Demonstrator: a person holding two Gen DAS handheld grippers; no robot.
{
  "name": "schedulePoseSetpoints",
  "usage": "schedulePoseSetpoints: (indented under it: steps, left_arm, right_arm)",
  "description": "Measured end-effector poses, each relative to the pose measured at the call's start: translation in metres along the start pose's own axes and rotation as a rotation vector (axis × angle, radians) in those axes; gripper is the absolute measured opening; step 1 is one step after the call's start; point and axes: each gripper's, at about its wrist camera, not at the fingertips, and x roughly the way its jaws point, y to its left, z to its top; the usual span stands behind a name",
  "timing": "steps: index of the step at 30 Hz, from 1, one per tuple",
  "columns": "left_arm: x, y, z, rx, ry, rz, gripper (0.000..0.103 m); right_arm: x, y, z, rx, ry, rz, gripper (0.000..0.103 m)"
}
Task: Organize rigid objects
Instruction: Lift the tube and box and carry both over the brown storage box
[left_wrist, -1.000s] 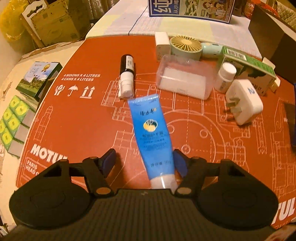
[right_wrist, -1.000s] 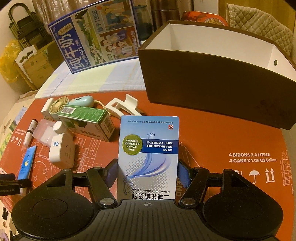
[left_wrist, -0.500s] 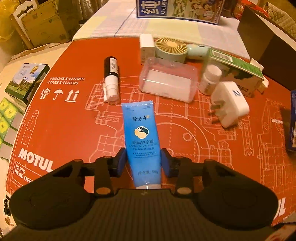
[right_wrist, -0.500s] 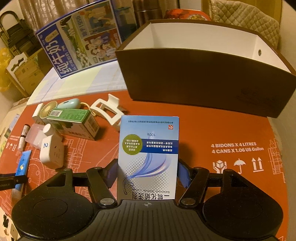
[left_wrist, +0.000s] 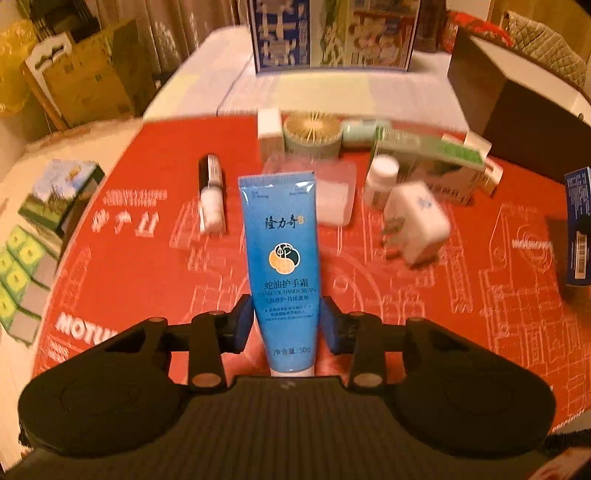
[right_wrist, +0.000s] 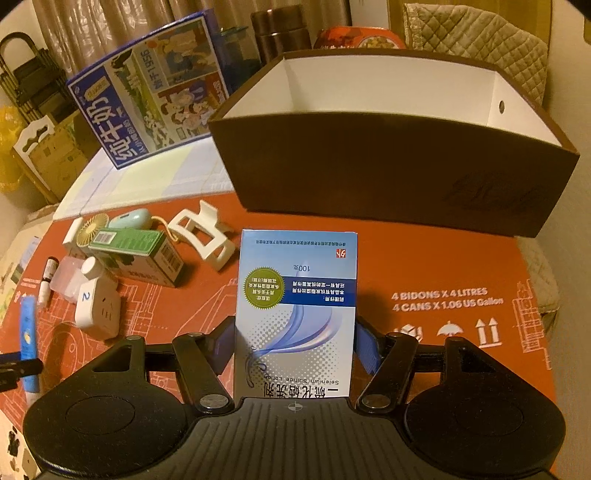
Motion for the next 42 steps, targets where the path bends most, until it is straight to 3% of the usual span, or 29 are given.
schedulePoseSetpoints:
  steps: [18, 29, 42]
  left_arm:
    - [-0.051, -0.057, 0.091, 0.09, -0.28, -0.075, 0.034]
    - [-0.061, -0.113, 0.145, 0.194, -0.364, -0.184, 0.034]
    - [-0.054, -0.207, 0.21, 0.297, -0.417, -0.329, 0.034]
  right_arm:
    - [-0.041, -0.039, 0.05, -0.017, -0.172, -0.033, 0.063]
    - [-0.059, -0.06, 0.09, -0.018, -0.245, -0.017, 0.063]
    - [-0.06, -0.096, 0.147, 0.021, -0.34, -0.029, 0.063]
